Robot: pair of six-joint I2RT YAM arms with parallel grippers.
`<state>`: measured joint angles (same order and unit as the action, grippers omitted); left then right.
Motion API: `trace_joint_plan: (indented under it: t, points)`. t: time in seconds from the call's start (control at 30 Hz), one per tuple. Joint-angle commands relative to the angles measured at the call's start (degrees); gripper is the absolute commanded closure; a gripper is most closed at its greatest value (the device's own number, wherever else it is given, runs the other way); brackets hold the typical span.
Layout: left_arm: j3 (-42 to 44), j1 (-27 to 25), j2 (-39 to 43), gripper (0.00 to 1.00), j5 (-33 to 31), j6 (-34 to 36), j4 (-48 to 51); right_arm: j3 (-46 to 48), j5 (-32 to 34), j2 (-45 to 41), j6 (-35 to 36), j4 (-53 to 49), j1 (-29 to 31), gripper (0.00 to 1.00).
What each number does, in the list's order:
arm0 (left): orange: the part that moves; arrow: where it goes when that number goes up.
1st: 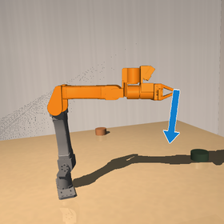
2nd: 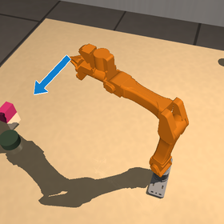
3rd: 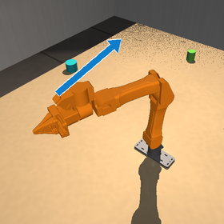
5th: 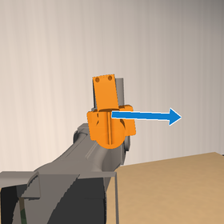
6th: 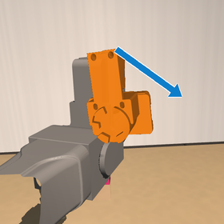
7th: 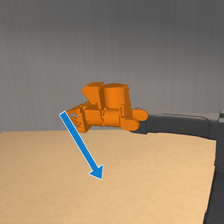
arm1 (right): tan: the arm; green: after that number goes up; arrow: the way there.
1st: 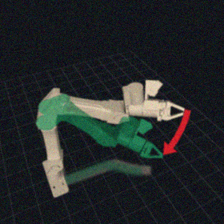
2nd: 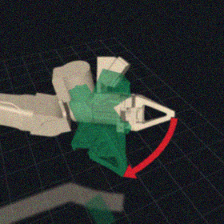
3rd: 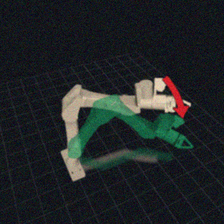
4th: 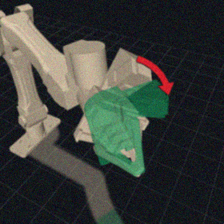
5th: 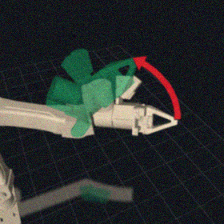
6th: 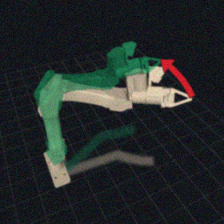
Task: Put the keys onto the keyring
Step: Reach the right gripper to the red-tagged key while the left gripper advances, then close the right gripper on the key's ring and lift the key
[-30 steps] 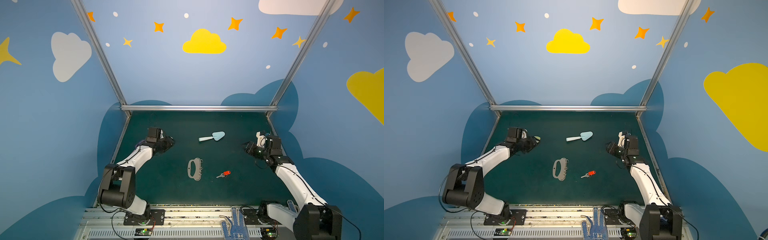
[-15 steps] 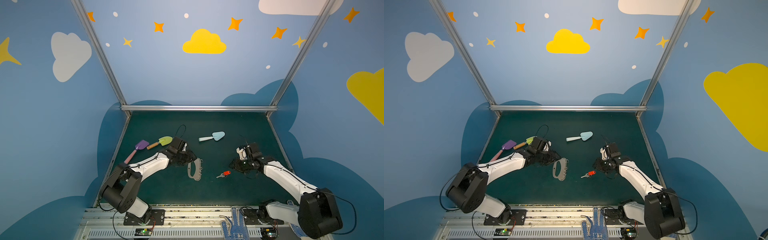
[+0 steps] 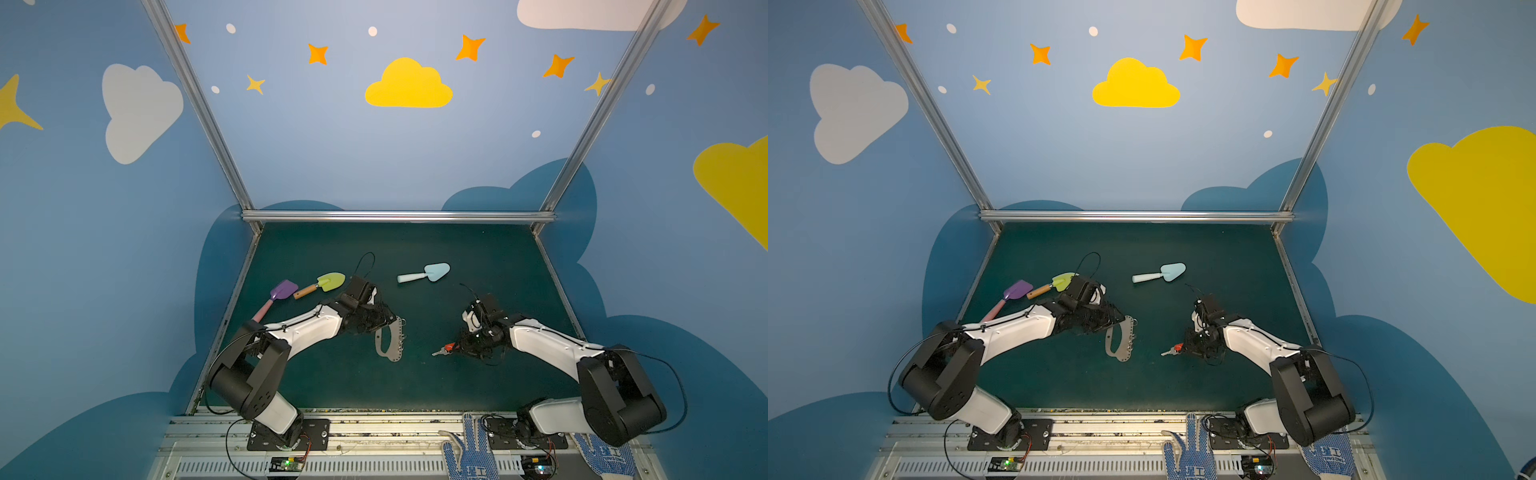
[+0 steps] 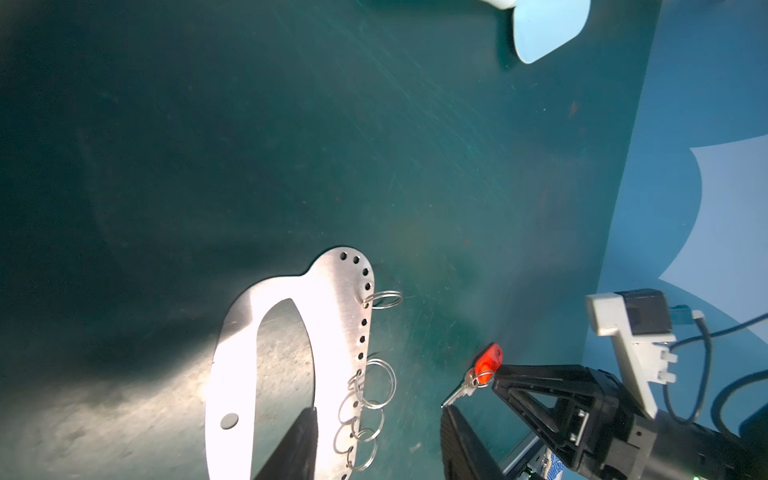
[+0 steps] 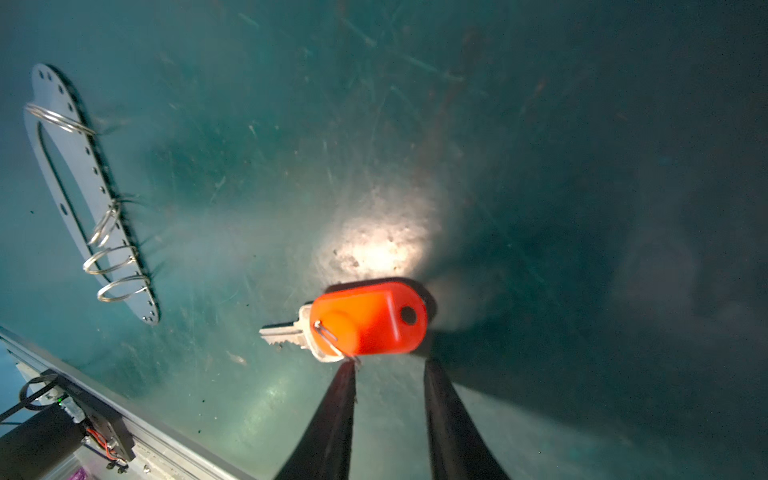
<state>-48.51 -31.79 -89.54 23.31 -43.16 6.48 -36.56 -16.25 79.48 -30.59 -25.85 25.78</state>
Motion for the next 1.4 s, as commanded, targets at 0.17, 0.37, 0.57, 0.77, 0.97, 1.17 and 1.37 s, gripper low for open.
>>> trace_joint_plan:
  t: [0.17, 0.37, 0.57, 0.77, 0.97, 1.17, 1.37]
  points:
    - [0.34, -0.35, 0.33, 0.5, 0.41, -0.61, -0.33, -1.76, -2.63, 0.41, -0.85, 2.92, 1.37, 0.72]
    - [0.33, -0.44, 0.4, 0.5, 0.42, -0.65, -0.43, -1.76, -3.37, -0.03, -1.31, 4.24, 2.76, 0.71]
    - [0.35, -0.71, 0.5, 0.5, 0.5, -0.74, -0.33, -3.69, -3.35, 1.53, -1.23, 4.33, 3.14, 0.82]
    - [0.61, -0.83, 1.12, 0.5, 0.33, -0.85, -0.31, -4.57, -2.93, 1.75, -0.9, 4.02, 3.66, 0.9]
    - [0.52, -0.99, 1.51, 0.5, 0.33, -0.79, -0.07, -5.69, -0.43, 2.87, 0.41, 1.99, 4.35, 0.71]
    - [0.7, -1.07, 2.0, 0.5, 0.08, -0.78, 0.28, -6.72, 0.14, 3.63, 2.33, -0.1, 5.11, 0.73]
    - [1.04, -1.15, 2.35, 0.5, -0.13, -1.13, 0.02, -7.46, 1.39, 5.04, 3.33, -2.02, 5.9, 0.75]
